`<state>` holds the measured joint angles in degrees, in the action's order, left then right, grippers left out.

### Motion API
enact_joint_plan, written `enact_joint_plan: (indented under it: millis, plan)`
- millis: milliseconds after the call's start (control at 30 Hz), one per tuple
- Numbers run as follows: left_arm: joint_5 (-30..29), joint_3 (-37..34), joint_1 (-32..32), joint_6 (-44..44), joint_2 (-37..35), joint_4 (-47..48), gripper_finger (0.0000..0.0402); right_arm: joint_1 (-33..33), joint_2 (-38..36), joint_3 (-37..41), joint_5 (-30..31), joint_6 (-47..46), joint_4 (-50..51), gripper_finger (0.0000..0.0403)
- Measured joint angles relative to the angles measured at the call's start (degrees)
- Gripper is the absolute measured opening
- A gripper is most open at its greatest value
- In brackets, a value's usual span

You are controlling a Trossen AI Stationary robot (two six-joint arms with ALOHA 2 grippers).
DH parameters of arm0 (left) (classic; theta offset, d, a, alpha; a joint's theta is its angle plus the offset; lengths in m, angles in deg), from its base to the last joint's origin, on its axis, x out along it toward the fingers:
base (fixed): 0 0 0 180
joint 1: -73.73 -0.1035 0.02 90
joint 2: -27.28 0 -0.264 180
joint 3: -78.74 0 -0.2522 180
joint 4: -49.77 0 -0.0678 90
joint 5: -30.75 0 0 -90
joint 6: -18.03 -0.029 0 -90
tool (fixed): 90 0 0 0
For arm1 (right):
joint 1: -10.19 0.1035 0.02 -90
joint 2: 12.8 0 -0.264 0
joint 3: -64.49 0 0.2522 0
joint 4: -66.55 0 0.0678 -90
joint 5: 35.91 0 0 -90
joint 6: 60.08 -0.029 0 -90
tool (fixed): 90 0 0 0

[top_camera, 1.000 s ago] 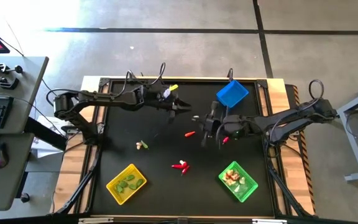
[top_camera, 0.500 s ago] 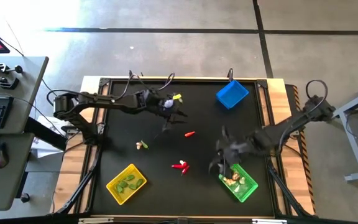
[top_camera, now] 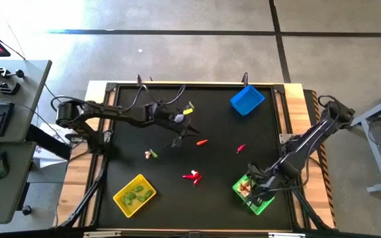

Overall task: Sort produce into baskets
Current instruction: Put the red mushroom into the green bin

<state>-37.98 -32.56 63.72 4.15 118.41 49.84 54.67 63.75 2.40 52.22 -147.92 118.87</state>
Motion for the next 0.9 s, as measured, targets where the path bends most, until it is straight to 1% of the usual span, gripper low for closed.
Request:
enact_joint_plan:
  millis: [167,233,333,500,633,733,833,900]
  plan:
    - [-0.1,-8.1,1.5,1.7,-0.5,-10.5,0.0003,0.6,0.4,2.9,0.2,-0.4,-3.3,0.0018]
    - [-0.2,-10.2,2.2,2.6,-1.5,-11.9,0.0003,0.5,0.3,4.0,-1.0,-0.5,-5.3,0.0032]
    - [-3.0,-12.2,3.7,2.1,-3.7,-9.3,0.0003,0.5,0.3,5.0,-2.1,-0.5,-5.8,0.0061]
    - [-8.3,-12.6,6.2,-1.5,-9.4,3.1,0.0003,0.5,0.3,4.4,-2.2,0.0,-5.2,0.0123]
    - [-10.9,-12.6,8.4,-3.6,-14.5,13.6,0.0003,-0.6,0.3,2.0,-1.1,3.8,-4.0,0.0158]
    - [-11.8,-12.5,10.2,-2.1,-17.9,21.9,0.0004,-2.4,0.3,0.4,2.5,8.5,-3.2,0.0166]
    - [-12.5,-12.5,12.4,-0.5,-20.4,31.8,0.0005,-5.3,0.3,-0.2,3.2,13.7,-3.1,0.0166]
    - [-14.2,-12.5,14.0,0.7,-21.3,38.0,0.0013,-7.5,0.3,-0.3,3.2,17.2,-3.2,0.0167]
